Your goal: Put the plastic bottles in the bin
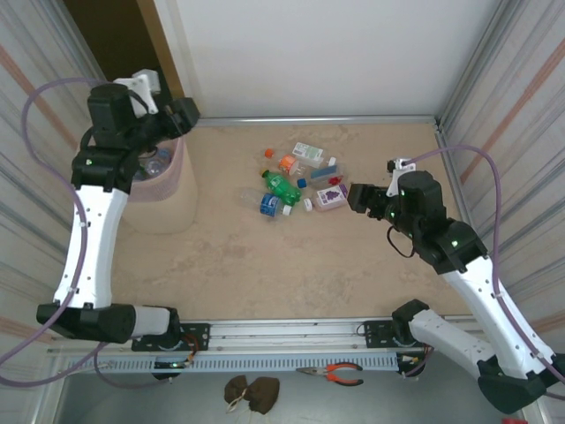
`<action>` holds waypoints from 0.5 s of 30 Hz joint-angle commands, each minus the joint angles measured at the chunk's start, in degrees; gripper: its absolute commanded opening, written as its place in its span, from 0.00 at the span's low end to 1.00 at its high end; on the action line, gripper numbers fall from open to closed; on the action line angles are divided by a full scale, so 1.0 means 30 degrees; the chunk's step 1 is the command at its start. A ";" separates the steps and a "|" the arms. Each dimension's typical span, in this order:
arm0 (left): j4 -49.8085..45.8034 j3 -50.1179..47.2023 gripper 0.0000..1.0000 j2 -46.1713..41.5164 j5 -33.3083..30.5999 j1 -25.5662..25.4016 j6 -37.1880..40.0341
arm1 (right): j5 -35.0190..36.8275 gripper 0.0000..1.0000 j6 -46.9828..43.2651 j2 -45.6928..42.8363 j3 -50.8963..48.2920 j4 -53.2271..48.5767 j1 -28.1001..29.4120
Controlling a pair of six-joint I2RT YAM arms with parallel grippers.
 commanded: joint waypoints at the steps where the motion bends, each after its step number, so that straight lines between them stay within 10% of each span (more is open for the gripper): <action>1: 0.0514 -0.0693 0.61 -0.0339 0.0781 -0.2055 0.3666 | -0.1036 0.80 0.1622 0.0289 0.0400 -0.0328 -0.0614; 8: -0.1196 -0.1578 0.61 0.0728 0.3056 -0.6695 1.3036 | -0.1008 0.79 0.2025 0.0576 0.0430 -0.0386 -0.0965; 15: -0.3645 -0.2568 0.54 0.3364 0.1063 -0.8465 2.1578 | -0.0757 0.79 0.1966 0.0312 0.0439 -0.0735 -0.1007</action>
